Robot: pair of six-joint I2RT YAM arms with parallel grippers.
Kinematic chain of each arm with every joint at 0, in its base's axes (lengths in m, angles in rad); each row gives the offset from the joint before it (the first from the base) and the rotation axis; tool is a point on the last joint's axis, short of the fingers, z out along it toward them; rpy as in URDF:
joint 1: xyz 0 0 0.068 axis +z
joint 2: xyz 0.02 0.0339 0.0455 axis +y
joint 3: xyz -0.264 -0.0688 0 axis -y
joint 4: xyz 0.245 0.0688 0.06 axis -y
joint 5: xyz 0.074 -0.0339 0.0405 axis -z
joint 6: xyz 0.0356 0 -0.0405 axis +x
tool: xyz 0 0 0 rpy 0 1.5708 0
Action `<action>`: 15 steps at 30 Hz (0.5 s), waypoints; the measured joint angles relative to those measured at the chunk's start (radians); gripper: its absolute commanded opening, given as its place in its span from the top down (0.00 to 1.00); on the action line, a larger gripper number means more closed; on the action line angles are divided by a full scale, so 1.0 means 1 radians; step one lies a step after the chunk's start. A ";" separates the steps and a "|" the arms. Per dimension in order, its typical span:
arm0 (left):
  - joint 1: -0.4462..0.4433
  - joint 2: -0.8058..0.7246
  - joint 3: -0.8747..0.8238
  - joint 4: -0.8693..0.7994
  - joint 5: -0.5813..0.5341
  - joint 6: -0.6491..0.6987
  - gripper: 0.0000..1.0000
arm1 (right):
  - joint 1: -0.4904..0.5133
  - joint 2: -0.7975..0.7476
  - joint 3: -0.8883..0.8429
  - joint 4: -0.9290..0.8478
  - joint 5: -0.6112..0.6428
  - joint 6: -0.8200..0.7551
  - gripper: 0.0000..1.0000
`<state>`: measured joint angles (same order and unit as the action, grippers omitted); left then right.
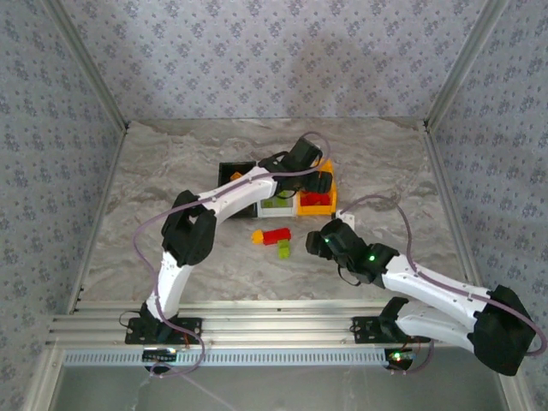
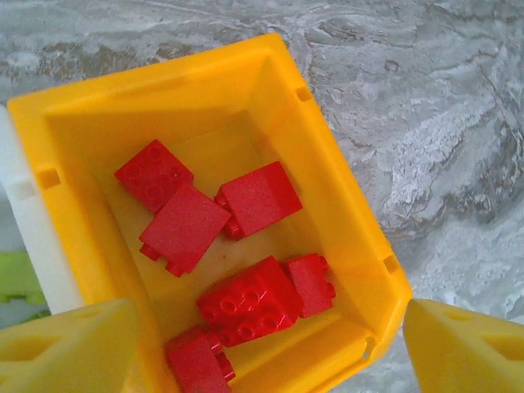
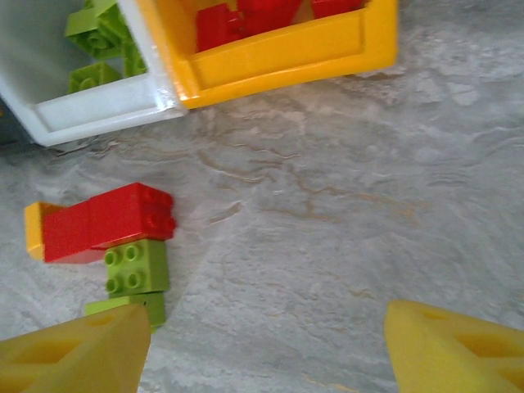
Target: Sort the legos into containers by color
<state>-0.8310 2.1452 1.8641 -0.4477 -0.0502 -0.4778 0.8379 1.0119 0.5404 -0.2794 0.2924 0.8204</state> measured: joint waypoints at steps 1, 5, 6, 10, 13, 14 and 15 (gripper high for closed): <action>0.000 -0.016 -0.020 0.010 0.003 -0.005 0.02 | 0.006 0.011 0.001 0.011 -0.008 -0.006 0.22; 0.005 -0.221 -0.248 0.072 0.014 -0.017 0.01 | 0.037 0.103 0.023 0.054 -0.041 -0.042 0.22; 0.005 -0.297 -0.319 0.087 0.014 -0.021 0.01 | 0.048 0.140 0.038 0.067 -0.048 -0.051 0.22; 0.005 -0.615 -0.581 0.167 0.012 -0.056 0.01 | 0.090 0.285 0.105 0.113 -0.073 -0.081 0.24; -0.009 -0.822 -0.756 0.198 -0.016 -0.089 0.01 | 0.115 0.385 0.151 0.151 -0.087 -0.097 0.26; -0.019 -0.882 -0.814 0.200 -0.029 -0.101 0.01 | 0.121 0.414 0.162 0.165 -0.092 -0.100 0.27; -0.031 -0.927 -0.863 0.198 -0.041 -0.117 0.01 | 0.124 0.438 0.169 0.175 -0.096 -0.103 0.29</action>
<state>-0.8619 1.2186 1.0008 -0.2497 -0.0910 -0.5945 0.9615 1.4494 0.7090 -0.1047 0.1963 0.7177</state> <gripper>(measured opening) 0.994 0.733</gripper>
